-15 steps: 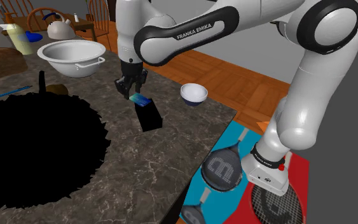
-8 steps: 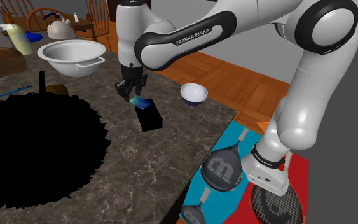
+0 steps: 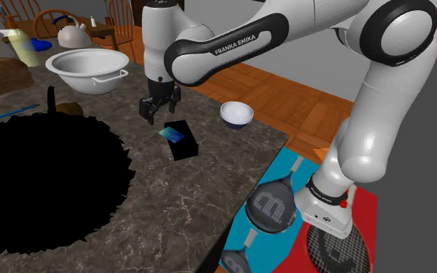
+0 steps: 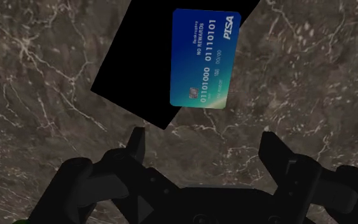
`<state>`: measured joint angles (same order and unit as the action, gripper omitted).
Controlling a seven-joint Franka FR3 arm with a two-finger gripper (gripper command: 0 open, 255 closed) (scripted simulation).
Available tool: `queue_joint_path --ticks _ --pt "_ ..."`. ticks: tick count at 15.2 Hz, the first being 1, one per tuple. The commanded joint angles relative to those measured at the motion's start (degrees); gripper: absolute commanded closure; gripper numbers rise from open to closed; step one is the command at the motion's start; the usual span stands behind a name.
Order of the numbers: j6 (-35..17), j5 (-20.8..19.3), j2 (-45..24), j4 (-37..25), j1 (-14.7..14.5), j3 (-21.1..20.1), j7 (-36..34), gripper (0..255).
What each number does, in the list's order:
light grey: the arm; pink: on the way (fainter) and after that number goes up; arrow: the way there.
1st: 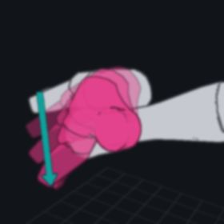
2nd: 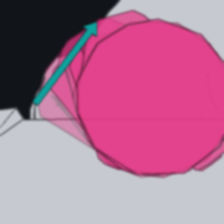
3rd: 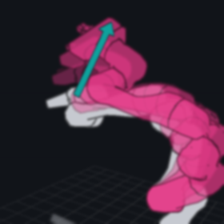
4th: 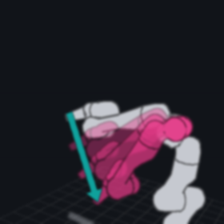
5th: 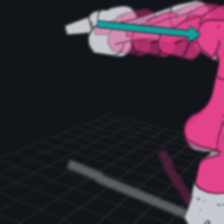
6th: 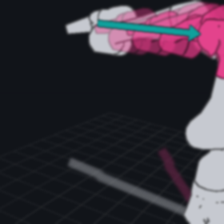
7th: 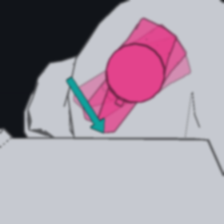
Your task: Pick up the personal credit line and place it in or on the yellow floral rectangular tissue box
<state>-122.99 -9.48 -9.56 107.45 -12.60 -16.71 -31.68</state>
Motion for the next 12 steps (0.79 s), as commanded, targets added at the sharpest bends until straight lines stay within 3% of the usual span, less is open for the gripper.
queue_joint_path --ticks 1,4,12 --pt "1.7 0.4 0.8 -0.9 0.0 -0.1 0.3 0" --pt "6.4 1.4 2.9 -3.7 0.0 -0.4 0.9 0" --pt "6.4 1.4 2.9 -3.7 0.0 -0.4 0.9 0"
